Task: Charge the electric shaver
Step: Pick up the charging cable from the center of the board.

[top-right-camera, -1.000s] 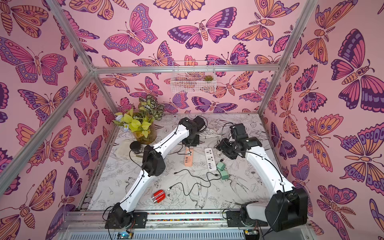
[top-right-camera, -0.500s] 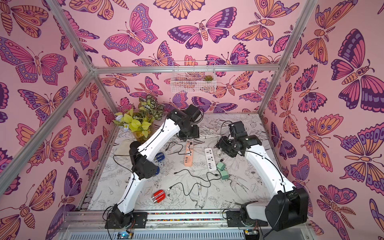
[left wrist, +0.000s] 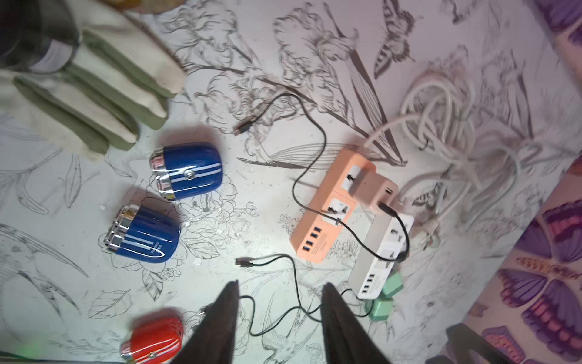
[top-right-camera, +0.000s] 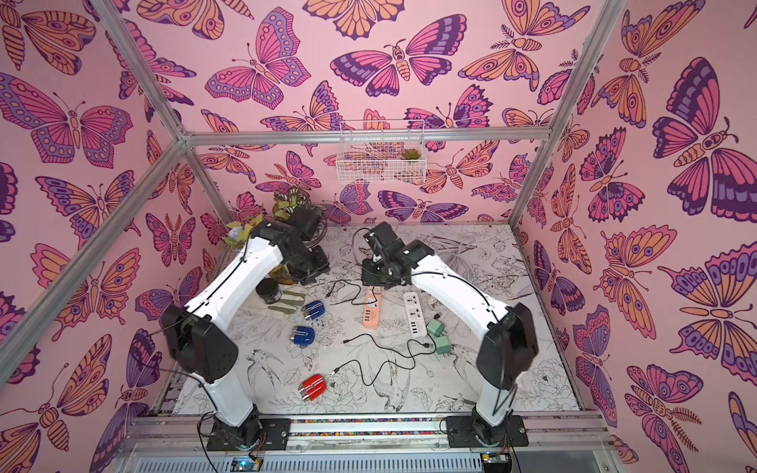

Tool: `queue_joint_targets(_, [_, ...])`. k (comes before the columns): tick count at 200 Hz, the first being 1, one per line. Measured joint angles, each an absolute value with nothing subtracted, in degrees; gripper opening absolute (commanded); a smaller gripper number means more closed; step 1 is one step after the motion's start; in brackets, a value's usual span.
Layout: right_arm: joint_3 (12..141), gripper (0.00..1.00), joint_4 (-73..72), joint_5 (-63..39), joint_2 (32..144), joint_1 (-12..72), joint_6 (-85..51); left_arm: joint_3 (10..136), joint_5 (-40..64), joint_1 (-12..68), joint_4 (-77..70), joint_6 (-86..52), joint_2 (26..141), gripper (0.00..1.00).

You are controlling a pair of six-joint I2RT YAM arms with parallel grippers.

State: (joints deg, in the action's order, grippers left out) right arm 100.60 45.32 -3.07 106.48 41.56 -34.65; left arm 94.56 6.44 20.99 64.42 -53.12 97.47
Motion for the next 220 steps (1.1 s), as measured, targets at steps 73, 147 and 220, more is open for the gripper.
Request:
queue_joint_targets(73, [126.21, 0.51, 50.46, -3.49, 133.4, 46.02, -42.24, 69.32, 8.19, 15.64, 56.03, -58.96, 79.22, 0.35])
queue_joint_targets(147, [133.16, 0.52, 52.95, 5.78, 140.92, 46.35, -43.09, 62.26, 9.41, 15.29, 54.48, -59.59, 74.17, 0.35])
queue_joint_targets(220, [133.21, 0.49, 58.06, 9.39, 142.17, 46.17, -42.02, 61.76, 11.62, 15.29, 52.4, -59.37, 74.48, 0.34])
